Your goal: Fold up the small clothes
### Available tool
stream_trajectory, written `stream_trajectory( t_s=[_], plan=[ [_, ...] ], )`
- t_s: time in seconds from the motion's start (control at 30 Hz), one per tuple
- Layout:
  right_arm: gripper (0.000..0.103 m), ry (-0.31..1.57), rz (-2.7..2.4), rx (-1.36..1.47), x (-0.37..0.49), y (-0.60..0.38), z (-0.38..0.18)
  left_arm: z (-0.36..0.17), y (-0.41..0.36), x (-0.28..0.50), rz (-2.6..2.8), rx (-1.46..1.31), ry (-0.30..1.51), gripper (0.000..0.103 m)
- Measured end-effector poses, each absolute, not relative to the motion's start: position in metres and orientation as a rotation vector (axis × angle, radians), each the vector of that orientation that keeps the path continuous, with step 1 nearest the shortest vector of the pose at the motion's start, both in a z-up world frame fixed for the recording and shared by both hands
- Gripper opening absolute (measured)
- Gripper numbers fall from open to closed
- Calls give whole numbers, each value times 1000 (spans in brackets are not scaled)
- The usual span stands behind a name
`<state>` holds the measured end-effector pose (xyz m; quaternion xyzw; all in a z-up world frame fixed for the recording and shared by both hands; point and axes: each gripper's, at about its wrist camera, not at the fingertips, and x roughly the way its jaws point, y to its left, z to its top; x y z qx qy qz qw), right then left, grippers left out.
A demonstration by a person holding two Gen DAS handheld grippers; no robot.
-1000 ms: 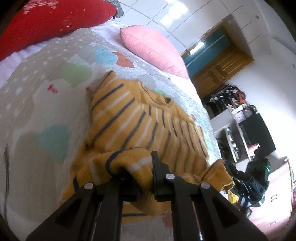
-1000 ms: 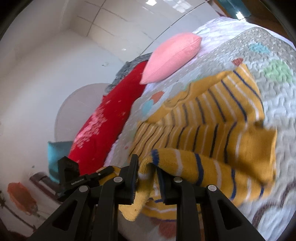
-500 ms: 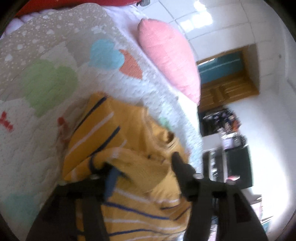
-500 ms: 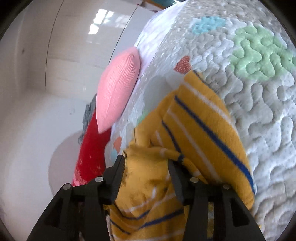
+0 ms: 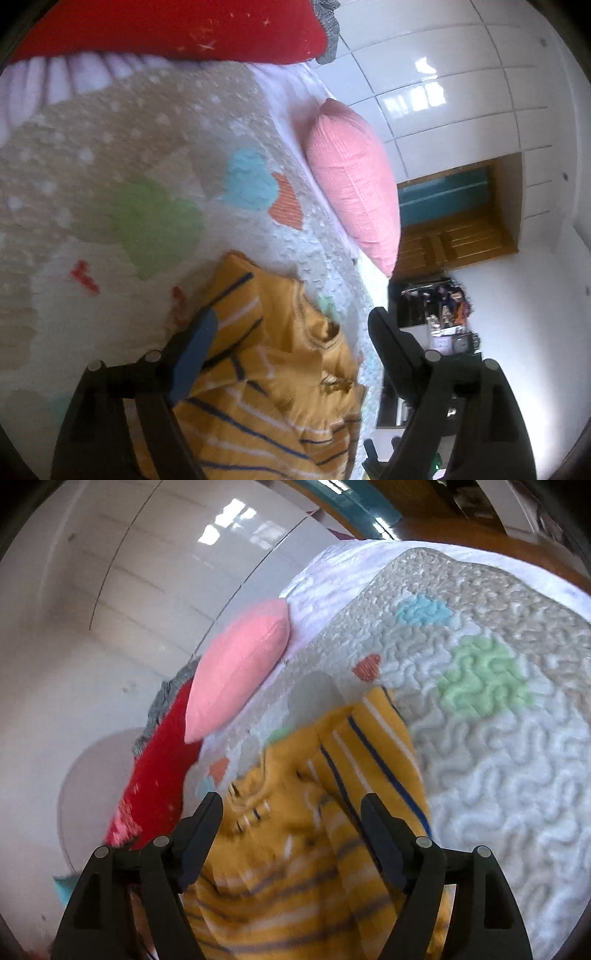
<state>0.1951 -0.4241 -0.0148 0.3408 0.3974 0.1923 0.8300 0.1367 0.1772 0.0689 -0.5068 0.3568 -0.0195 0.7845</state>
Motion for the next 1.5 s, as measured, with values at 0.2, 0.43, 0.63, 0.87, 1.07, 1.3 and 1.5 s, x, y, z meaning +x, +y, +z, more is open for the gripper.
stream_trajectory(
  t_s=[0.2, 0.43, 0.63, 0.87, 1.07, 1.3, 1.5],
  plan=[
    [82, 881, 386, 614, 138, -429, -30, 80, 151, 97, -17, -823, 866, 83],
    [83, 857, 379, 655, 86, -446, -41, 59, 117, 32, -15, -620, 948, 83],
    [84, 871, 378, 653, 68, -451, -45, 40, 95, -12, 2, -531, 953, 83],
    [83, 868, 366, 605, 54, -445, -46, 23, 69, -25, 133, -208, 934, 83],
    [83, 869, 365, 580, 52, -441, -49, 8, 56, -29, 165, -69, 905, 84],
    [83, 873, 342, 542, 51, -436, -61, -1, 59, -33, 171, -86, 861, 93],
    [84, 861, 338, 544, 50, -435, -70, -2, 58, -31, 182, -74, 848, 96]
  ],
)
